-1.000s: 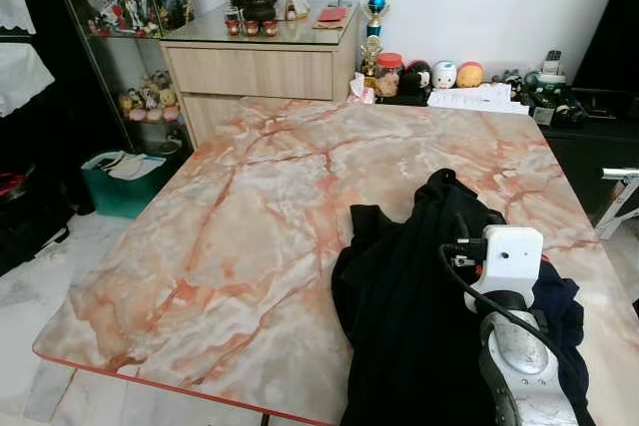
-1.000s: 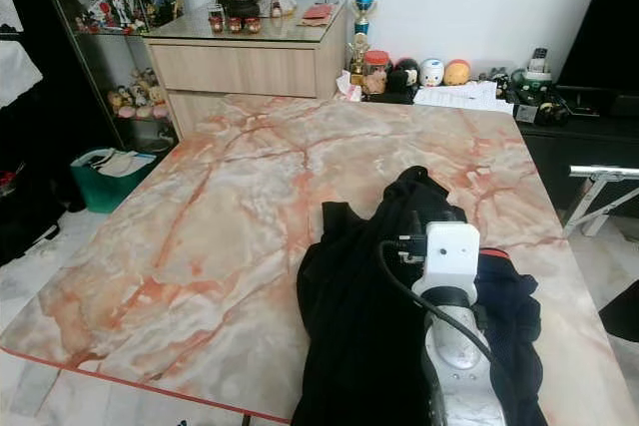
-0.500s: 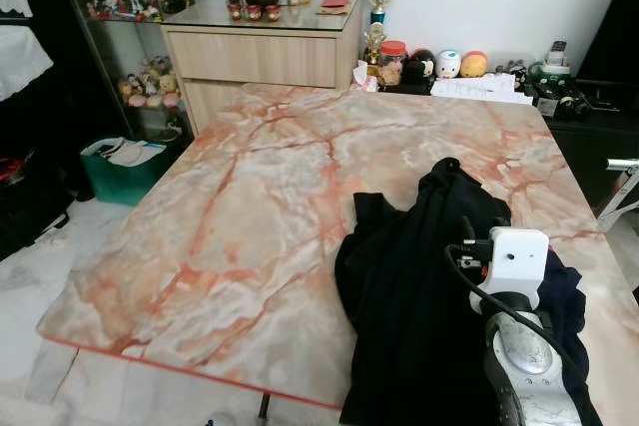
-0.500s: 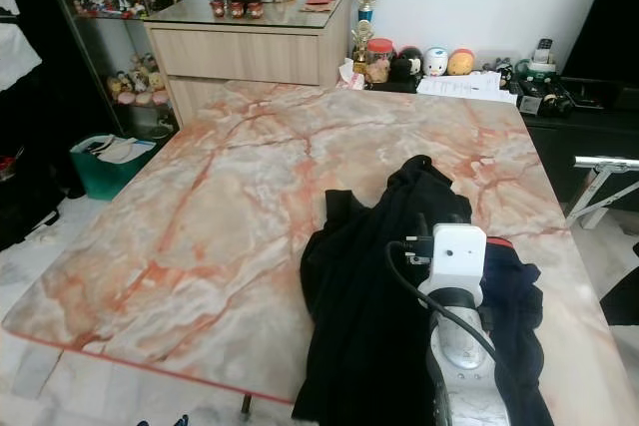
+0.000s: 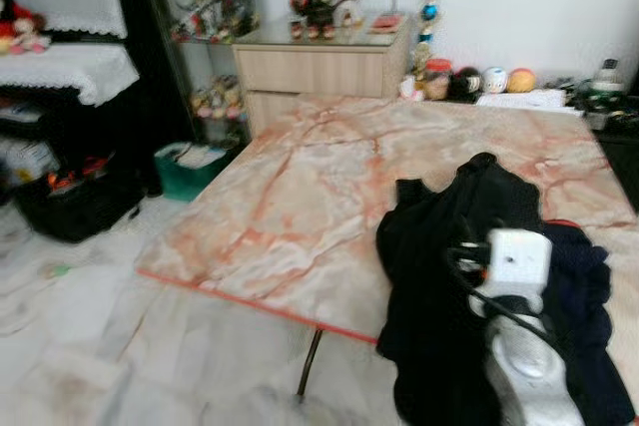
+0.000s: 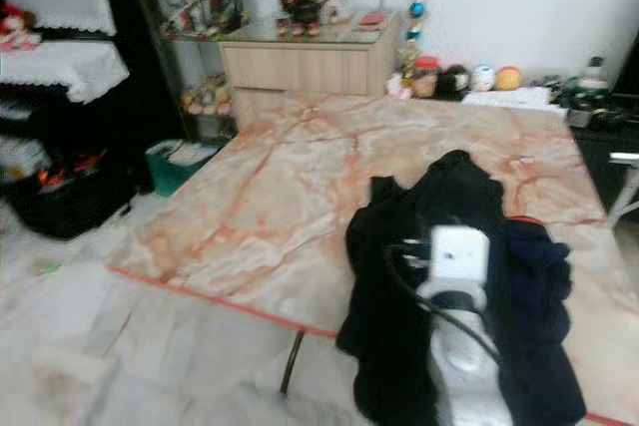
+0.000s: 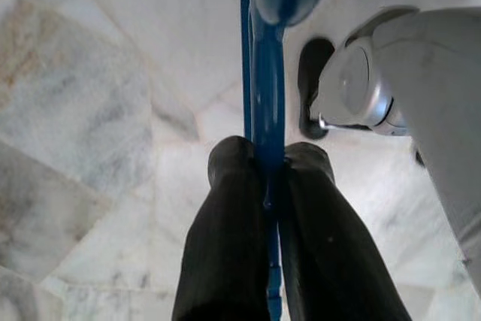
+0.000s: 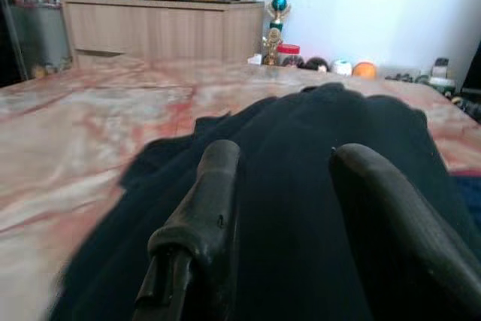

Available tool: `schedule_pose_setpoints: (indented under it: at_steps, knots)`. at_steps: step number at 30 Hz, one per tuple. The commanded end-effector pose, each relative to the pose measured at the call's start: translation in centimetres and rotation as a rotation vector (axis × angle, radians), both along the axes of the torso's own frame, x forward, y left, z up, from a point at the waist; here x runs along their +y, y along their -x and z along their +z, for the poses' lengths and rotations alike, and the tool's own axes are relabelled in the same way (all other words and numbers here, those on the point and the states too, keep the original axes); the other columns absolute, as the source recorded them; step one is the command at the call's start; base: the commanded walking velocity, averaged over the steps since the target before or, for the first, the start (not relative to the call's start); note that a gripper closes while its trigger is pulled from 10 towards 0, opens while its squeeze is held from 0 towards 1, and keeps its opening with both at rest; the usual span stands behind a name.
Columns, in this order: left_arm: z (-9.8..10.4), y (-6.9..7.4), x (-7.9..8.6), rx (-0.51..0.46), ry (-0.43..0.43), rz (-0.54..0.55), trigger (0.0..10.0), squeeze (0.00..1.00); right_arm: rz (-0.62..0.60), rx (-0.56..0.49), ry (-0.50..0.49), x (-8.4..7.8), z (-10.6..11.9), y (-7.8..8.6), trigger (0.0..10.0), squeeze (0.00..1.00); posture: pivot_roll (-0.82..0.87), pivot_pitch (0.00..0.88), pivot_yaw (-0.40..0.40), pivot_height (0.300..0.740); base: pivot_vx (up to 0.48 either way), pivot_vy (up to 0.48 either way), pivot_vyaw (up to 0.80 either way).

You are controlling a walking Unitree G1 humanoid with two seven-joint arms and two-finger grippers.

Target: Hang hanger

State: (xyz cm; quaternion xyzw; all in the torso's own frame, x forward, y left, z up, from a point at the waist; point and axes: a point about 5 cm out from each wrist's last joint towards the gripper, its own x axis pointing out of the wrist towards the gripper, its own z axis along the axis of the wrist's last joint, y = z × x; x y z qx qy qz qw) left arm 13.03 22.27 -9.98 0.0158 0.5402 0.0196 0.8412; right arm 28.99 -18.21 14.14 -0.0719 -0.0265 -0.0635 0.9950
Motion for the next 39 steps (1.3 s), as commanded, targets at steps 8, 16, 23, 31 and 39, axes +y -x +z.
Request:
schedule_pose_setpoints:
  at_steps: [8, 16, 23, 31, 39]
  knots:
    - [0.3, -0.8, -0.1, -0.027, 0.001, -0.008, 10.0, 0.00, -0.031, 0.010, -0.039, -0.1, -0.4, 0.2, 10.0, 0.00, 0.01, 0.000, 0.054, 0.740, -0.264, 0.000, 0.00]
    - [0.3, -0.8, -0.1, -0.029, -0.001, -0.010, 10.0, 0.00, -0.093, 0.046, -0.108, -1.0, -1.5, 0.6, 10.0, 0.00, 0.01, 0.000, 0.053, 0.740, -0.126, 0.000, 0.00]
    - [0.3, -0.8, -0.1, -0.028, -0.004, -0.009, 10.0, 0.00, -0.162, 0.138, -0.196, -1.8, -3.8, 1.1, 10.0, 0.00, 0.02, 0.000, 0.054, 0.740, 0.000, 0.000, -0.23]
    - [0.3, -0.9, -0.1, -0.039, 0.002, 0.007, 10.0, 0.00, -0.172, 0.148, -0.196, -2.1, -4.1, 1.3, 10.0, 0.00, 0.02, 0.000, 0.055, 0.740, 0.000, 0.000, -0.78]
    - [0.3, -0.9, -0.1, -0.027, -0.009, -0.018, 10.0, 0.00, -0.141, 0.251, -0.173, -1.7, -6.7, 1.6, 10.0, 0.00, 0.01, 0.000, 0.057, 0.740, 0.000, 0.000, -0.40]
